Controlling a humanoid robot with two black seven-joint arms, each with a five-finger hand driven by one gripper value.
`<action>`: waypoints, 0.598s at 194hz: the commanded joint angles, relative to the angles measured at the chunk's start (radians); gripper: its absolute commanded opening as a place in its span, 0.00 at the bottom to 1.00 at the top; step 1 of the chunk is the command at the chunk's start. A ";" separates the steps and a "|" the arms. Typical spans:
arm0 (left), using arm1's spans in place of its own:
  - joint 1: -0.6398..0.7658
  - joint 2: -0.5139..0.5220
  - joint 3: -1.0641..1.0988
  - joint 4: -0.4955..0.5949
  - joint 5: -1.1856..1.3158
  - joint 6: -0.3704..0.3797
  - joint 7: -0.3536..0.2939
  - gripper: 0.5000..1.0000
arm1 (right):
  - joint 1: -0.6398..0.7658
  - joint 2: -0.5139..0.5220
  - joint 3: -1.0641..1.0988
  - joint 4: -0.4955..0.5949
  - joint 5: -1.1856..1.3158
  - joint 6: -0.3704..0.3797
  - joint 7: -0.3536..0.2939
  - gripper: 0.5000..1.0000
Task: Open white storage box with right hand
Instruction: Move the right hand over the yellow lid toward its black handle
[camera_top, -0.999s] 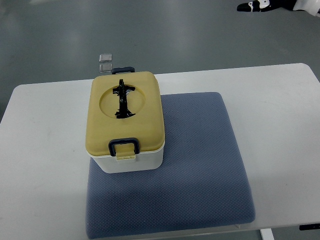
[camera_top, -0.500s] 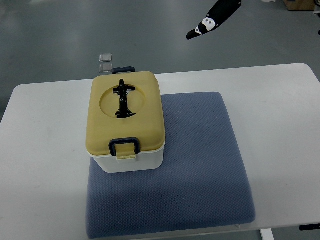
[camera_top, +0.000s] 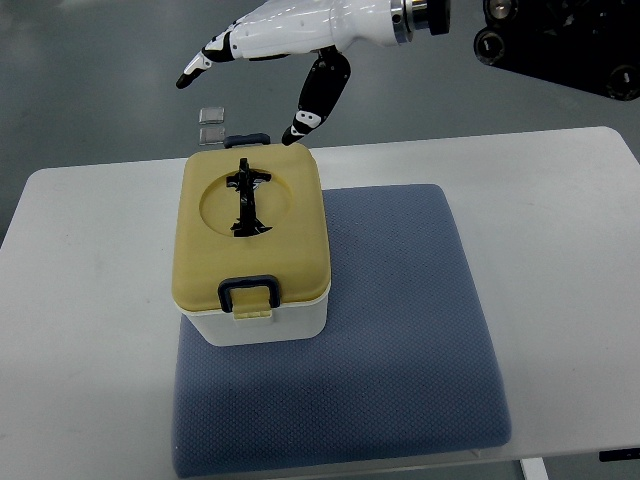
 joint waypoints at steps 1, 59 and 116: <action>0.000 0.000 0.000 0.000 0.000 0.000 0.000 1.00 | 0.015 0.041 -0.046 -0.002 -0.025 -0.046 0.000 0.85; 0.000 0.000 0.000 0.000 0.000 0.000 0.000 1.00 | 0.017 0.084 -0.101 -0.003 -0.069 -0.102 -0.003 0.78; 0.000 0.000 0.000 0.000 0.000 0.000 0.000 1.00 | 0.015 0.130 -0.193 -0.043 -0.088 -0.188 -0.008 0.59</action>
